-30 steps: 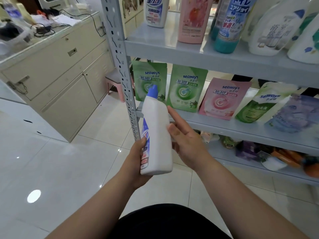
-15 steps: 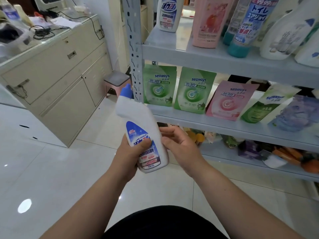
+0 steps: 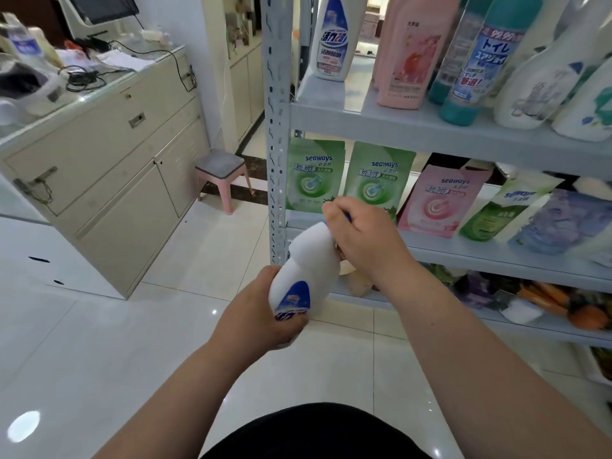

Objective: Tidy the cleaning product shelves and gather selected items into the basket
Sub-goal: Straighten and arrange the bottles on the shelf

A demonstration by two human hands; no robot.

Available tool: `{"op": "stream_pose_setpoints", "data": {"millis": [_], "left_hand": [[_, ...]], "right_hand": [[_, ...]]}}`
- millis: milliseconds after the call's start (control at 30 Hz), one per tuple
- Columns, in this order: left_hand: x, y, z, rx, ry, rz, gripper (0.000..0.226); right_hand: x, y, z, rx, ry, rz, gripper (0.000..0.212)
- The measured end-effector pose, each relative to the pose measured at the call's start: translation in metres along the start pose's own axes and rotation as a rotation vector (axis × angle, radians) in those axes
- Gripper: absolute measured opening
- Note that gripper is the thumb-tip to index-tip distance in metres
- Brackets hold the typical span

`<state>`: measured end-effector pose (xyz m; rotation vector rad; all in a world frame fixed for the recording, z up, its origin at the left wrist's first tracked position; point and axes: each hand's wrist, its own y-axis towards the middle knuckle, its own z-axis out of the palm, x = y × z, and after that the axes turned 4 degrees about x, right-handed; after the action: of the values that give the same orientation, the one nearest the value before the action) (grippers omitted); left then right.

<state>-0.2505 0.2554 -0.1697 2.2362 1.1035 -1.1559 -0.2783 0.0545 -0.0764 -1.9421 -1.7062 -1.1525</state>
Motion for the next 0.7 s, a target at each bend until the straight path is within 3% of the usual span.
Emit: {"op": "stream_pose_setpoints", "data": {"millis": [167, 267, 333, 433, 567, 700], "left_hand": [[0.002, 0.003, -0.025, 0.248, -0.243, 0.045, 0.072], [0.002, 0.009, -0.033, 0.323, -0.299, 0.067, 0.067], [0.0, 0.015, -0.036, 0.292, -0.299, 0.059, 0.068], [-0.006, 0.03, -0.039, 0.174, -0.319, 0.006, 0.07], [-0.032, 0.057, -0.053, 0.032, -0.496, 0.069, 0.059], [-0.068, 0.086, -0.061, -0.018, -0.593, 0.173, 0.051]], "right_hand": [[0.014, 0.004, 0.006, -0.163, -0.044, -0.332, 0.031], [0.011, 0.013, 0.007, -0.214, -0.053, -0.43, 0.036], [0.012, 0.019, 0.007, -0.202, -0.02, -0.381, 0.034], [0.016, 0.019, 0.011, -0.071, 0.234, -0.13, 0.016], [-0.001, 0.013, 0.02, 0.124, 0.511, 0.137, 0.045], [0.002, 0.023, 0.004, 0.123, 0.59, 0.142, 0.042]]}}
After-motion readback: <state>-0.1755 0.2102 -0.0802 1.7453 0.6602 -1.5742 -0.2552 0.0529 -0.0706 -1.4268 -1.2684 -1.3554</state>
